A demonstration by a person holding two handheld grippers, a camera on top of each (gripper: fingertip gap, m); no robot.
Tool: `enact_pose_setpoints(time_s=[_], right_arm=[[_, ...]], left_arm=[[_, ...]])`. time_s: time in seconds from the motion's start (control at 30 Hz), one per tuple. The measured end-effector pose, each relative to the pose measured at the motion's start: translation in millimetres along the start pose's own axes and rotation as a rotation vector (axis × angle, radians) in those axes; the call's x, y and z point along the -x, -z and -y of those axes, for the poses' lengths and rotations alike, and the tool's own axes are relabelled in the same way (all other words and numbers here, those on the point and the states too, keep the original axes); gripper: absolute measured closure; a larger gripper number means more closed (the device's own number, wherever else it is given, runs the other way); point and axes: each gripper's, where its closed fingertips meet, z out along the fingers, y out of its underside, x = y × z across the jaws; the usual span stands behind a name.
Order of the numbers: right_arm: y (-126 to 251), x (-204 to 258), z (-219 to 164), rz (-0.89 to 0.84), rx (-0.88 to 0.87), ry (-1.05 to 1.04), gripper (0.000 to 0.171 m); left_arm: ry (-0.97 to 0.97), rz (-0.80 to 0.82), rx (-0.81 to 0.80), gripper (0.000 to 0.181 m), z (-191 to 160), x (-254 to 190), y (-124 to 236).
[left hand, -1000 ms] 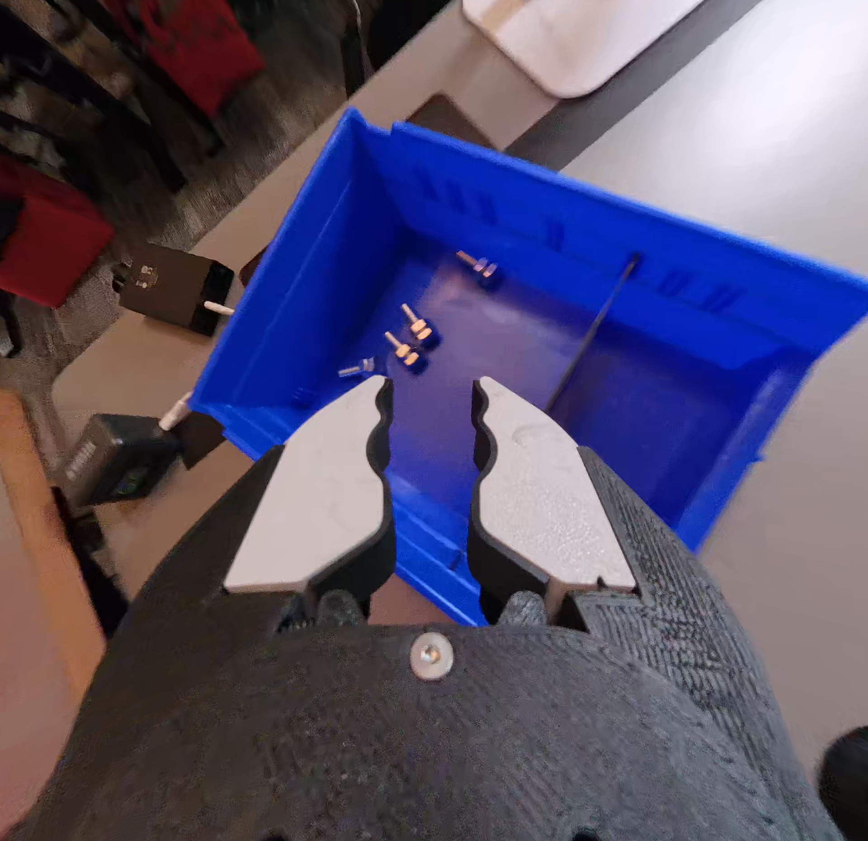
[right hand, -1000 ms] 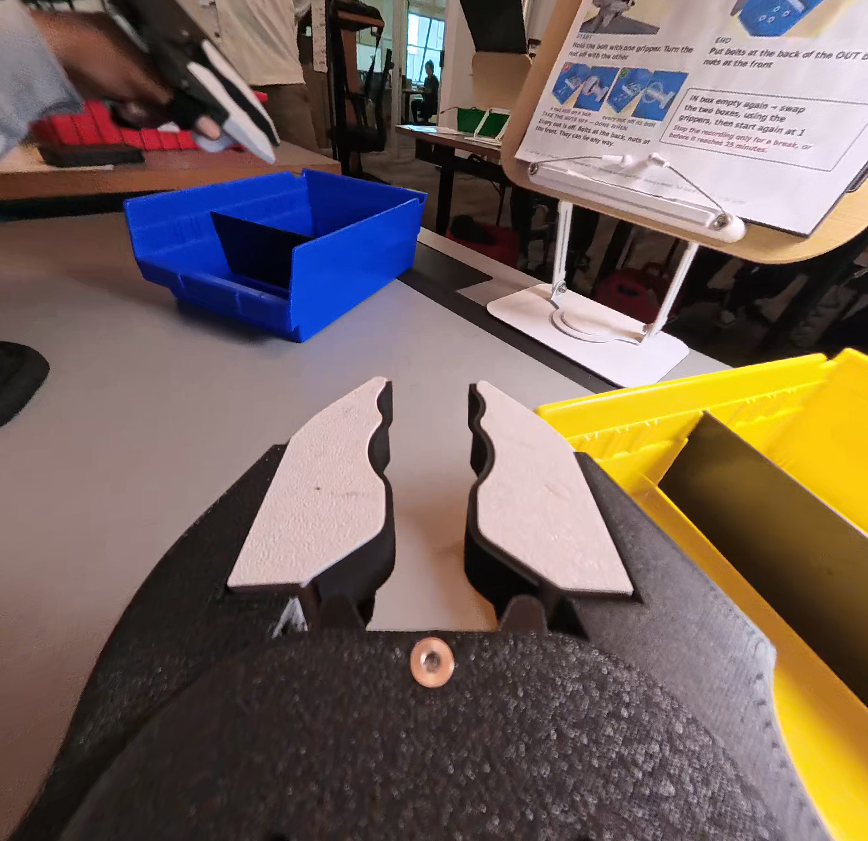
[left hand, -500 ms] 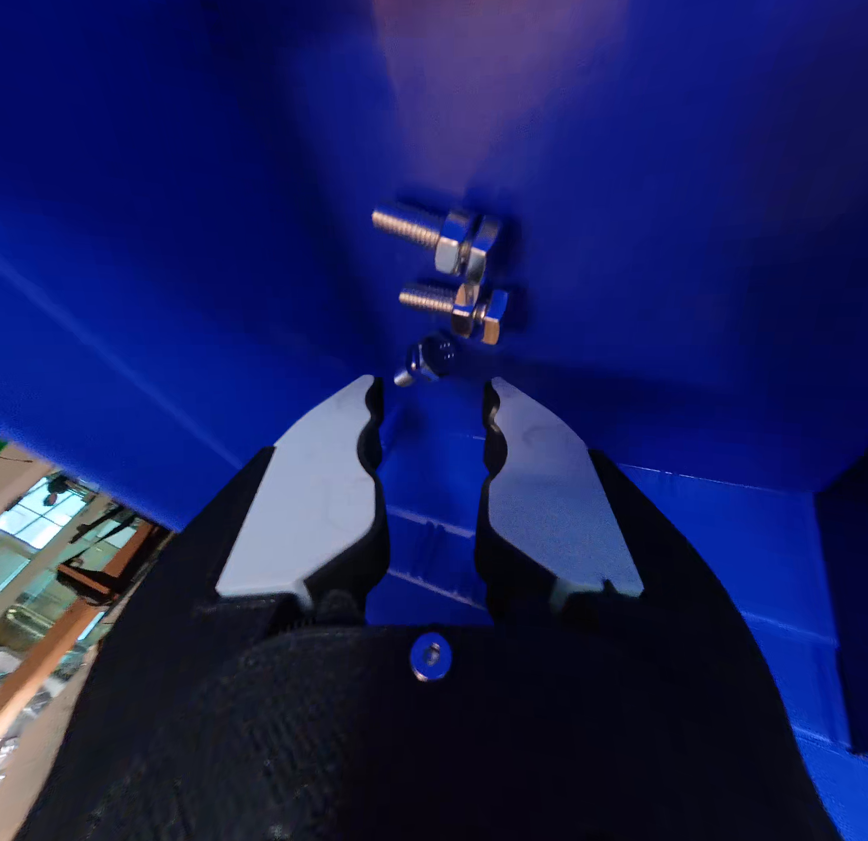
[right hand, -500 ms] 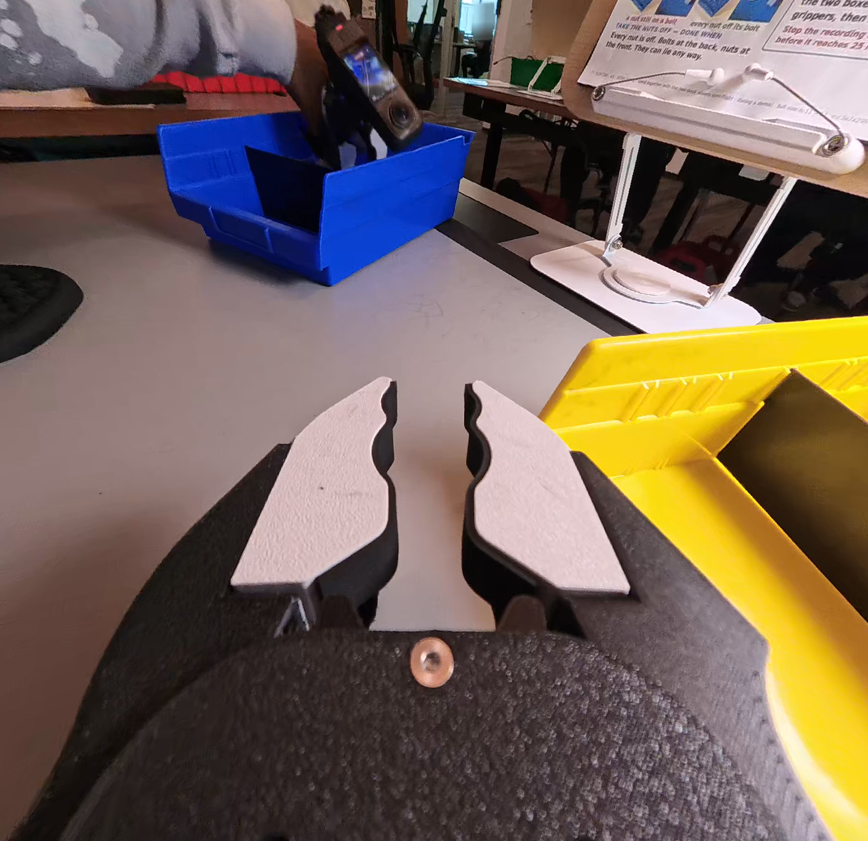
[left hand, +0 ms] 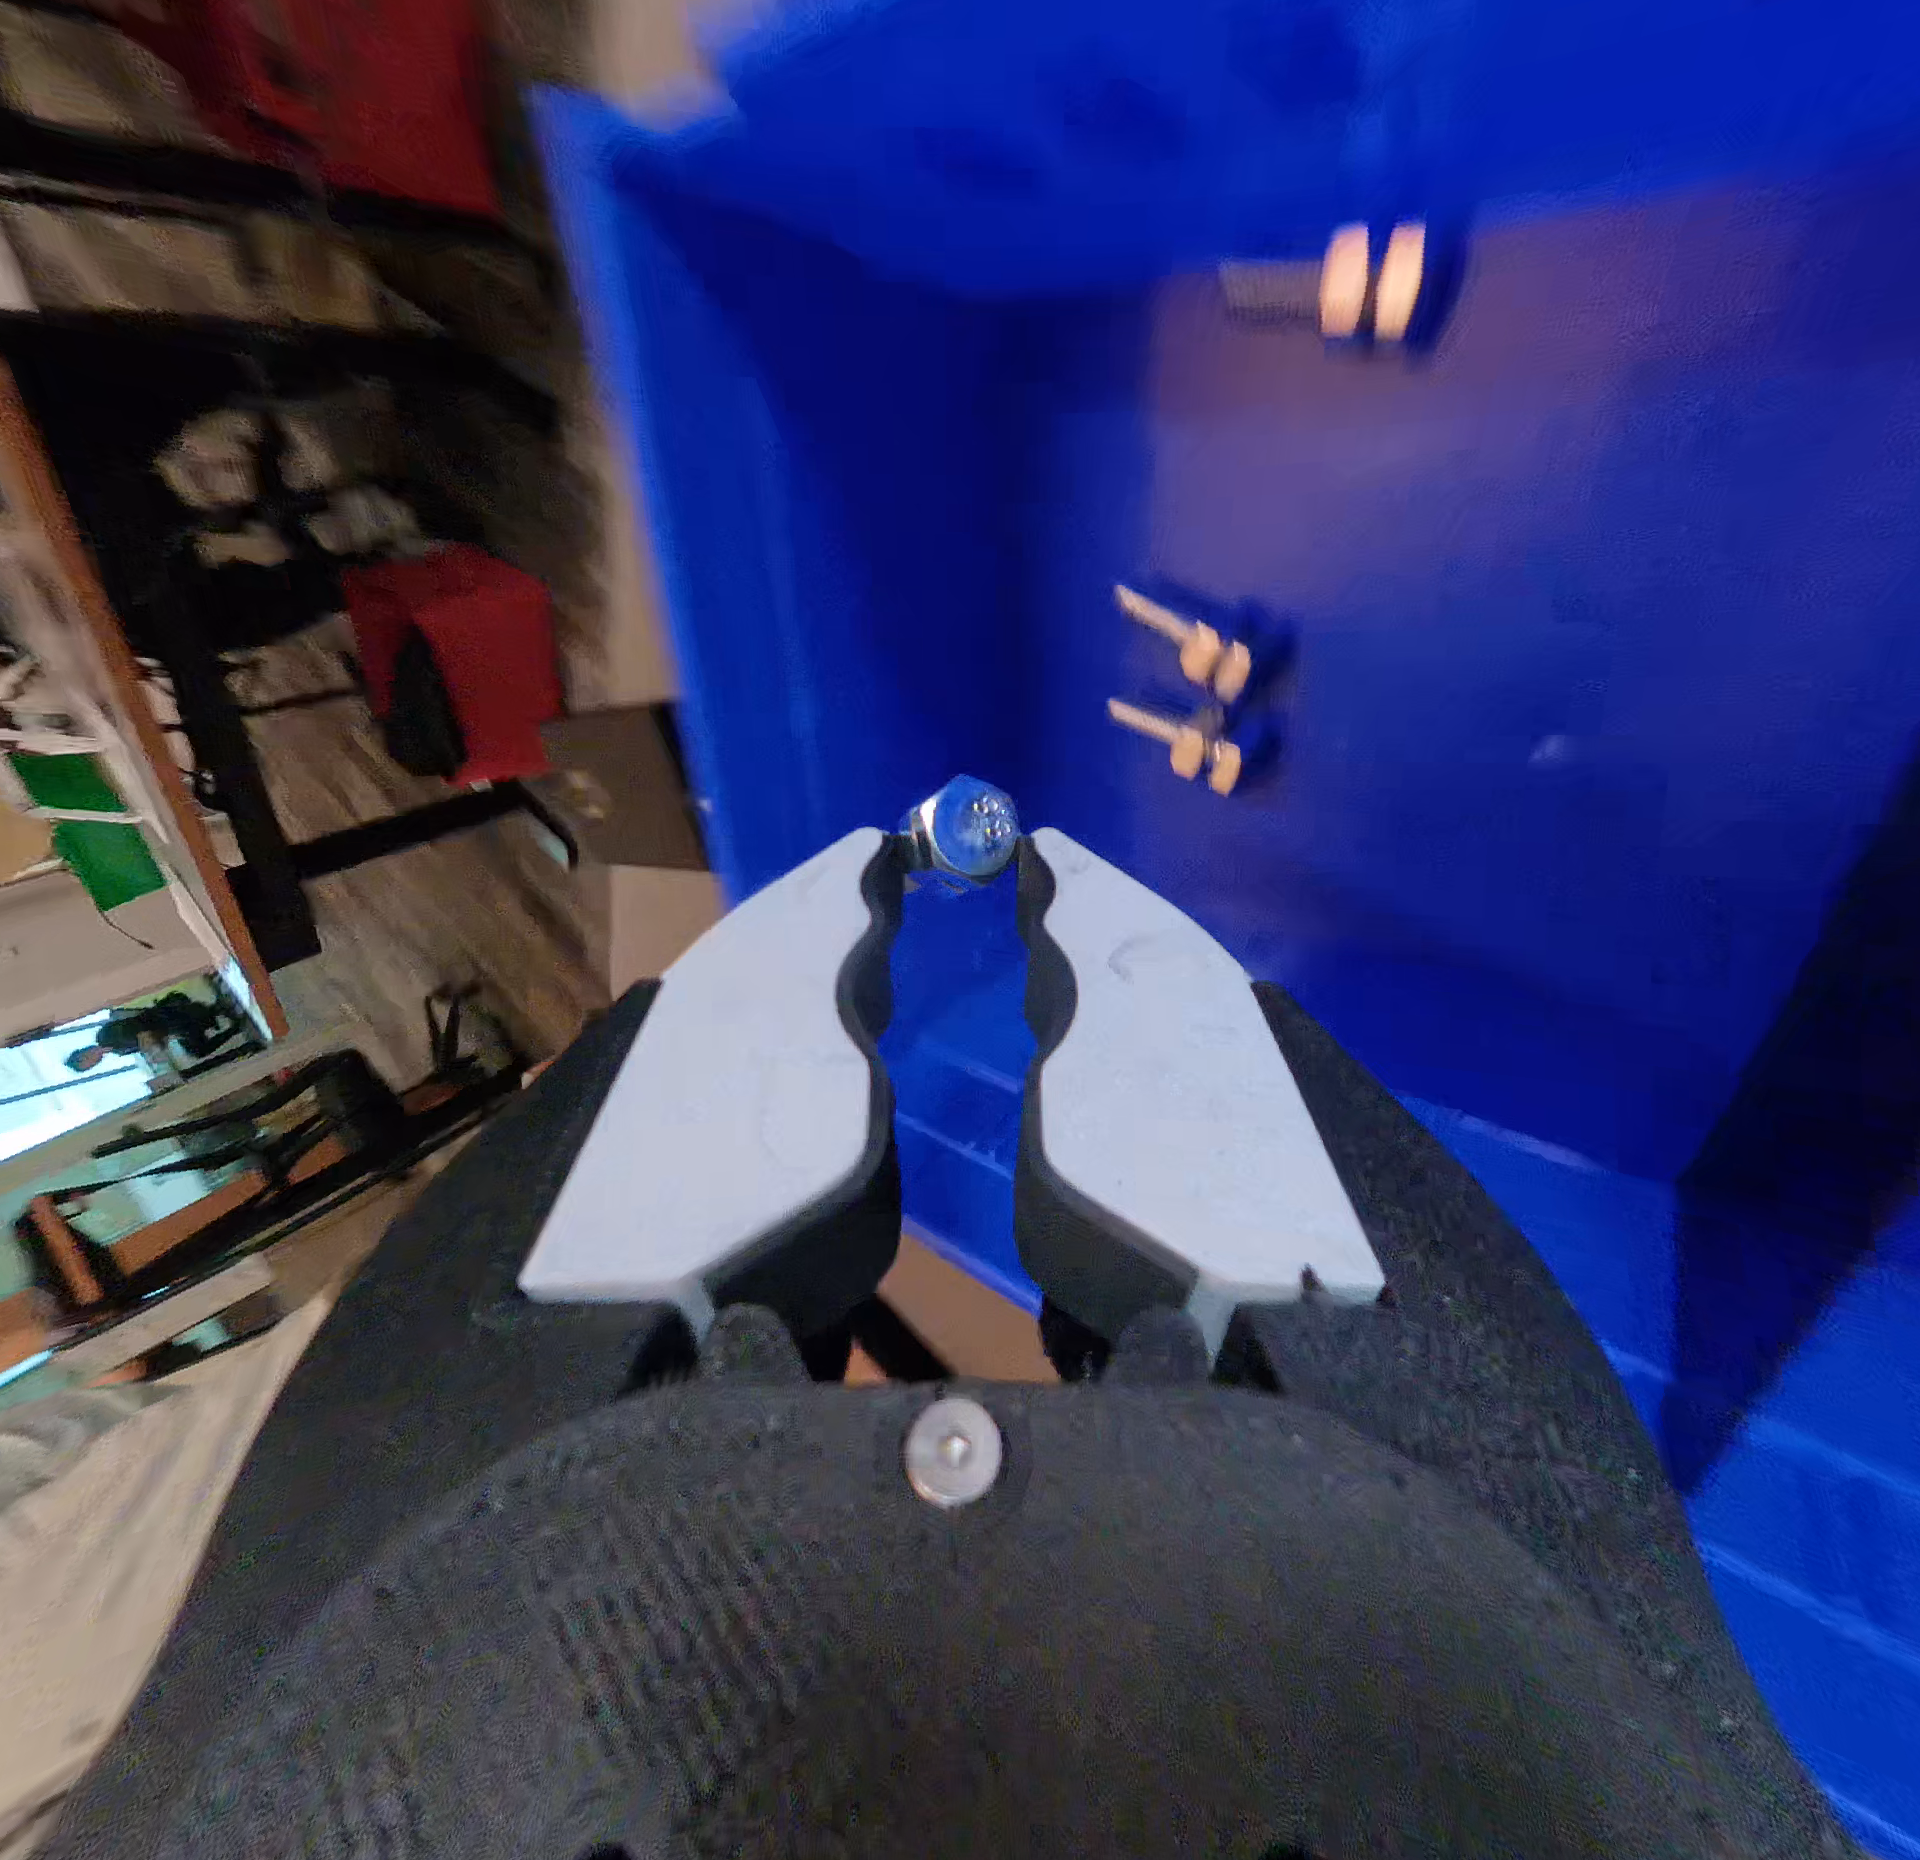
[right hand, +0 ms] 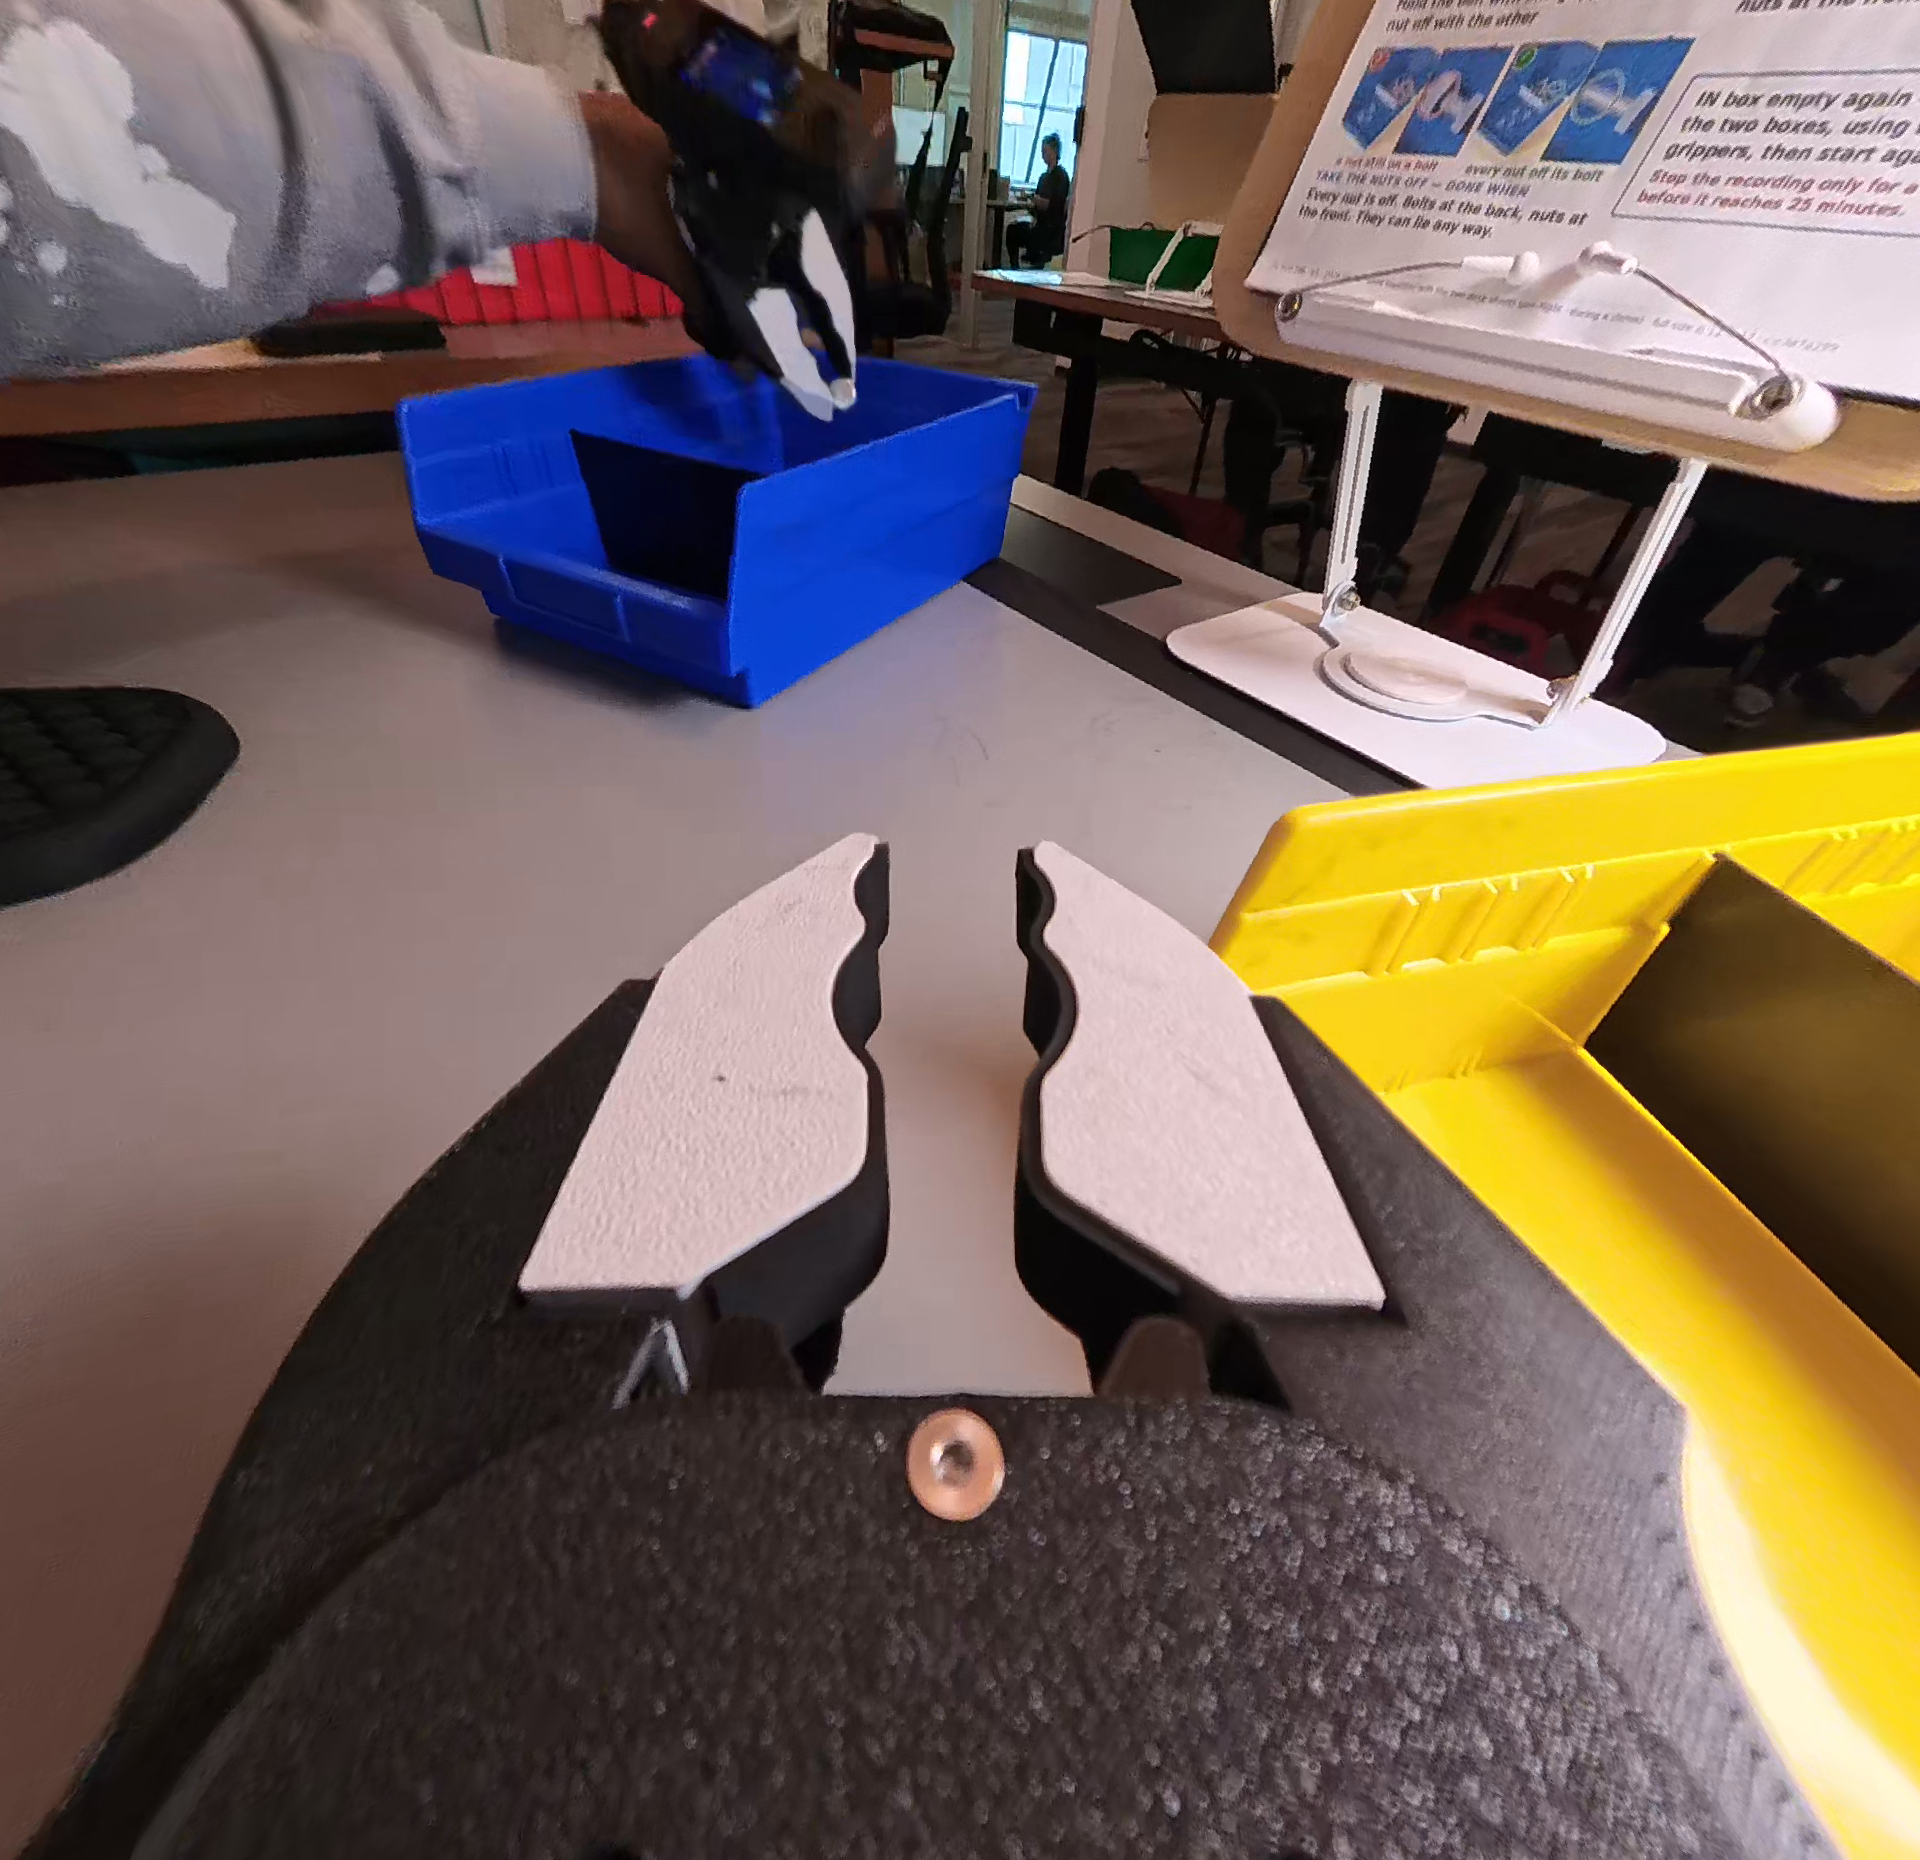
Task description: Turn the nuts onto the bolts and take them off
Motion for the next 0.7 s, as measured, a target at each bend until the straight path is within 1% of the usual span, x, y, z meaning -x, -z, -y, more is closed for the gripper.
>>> enact_pose_setpoints(time_s=[0.1,0.2,0.3,0.37,0.4,0.47,0.53,0.57,0.6,0.63,0.7], right_arm=[[-3,1,19,-0.005,-0.049,-0.015,0.148],[-11,8,60,0.026,-0.123,-0.044,0.148],[-17,21,123,0.061,-0.219,-0.026,0.148],[-19,32,168,0.084,-0.272,-0.009,0.147],[-17,37,190,0.098,-0.308,-0.008,0.147],[-12,48,223,0.135,-0.377,-0.025,0.146],[-8,57,236,0.184,-0.426,-0.058,0.145],[-9,60,235,0.206,-0.431,-0.062,0.145],[-11,64,231,0.229,-0.418,-0.053,0.141],[-14,66,226,0.246,-0.406,-0.046,0.138],[-16,66,220,0.270,-0.416,-0.069,0.137]], left_arm=[[0.199,0.091,-0.347,0.159,49,16,74],[0.373,0.091,-0.771,0.159,107,8,166],[0.517,-0.018,-1.222,0.160,155,-20,262],[0.605,-0.128,-1.499,0.160,174,-42,316],[0.640,-0.199,-1.616,0.160,180,-54,337],[0.705,-0.337,-1.806,0.160,188,-75,368],[0.752,-0.478,-1.946,0.160,190,-94,384],[0.781,-0.529,-2.000,0.160,191,-98,388],[0.800,-0.609,-2.019,0.160,195,-102,389],[0.801,-0.699,-2.037,0.160,197,-108,391],[0.798,-0.821,-2.119,0.160,197,-115,396]])
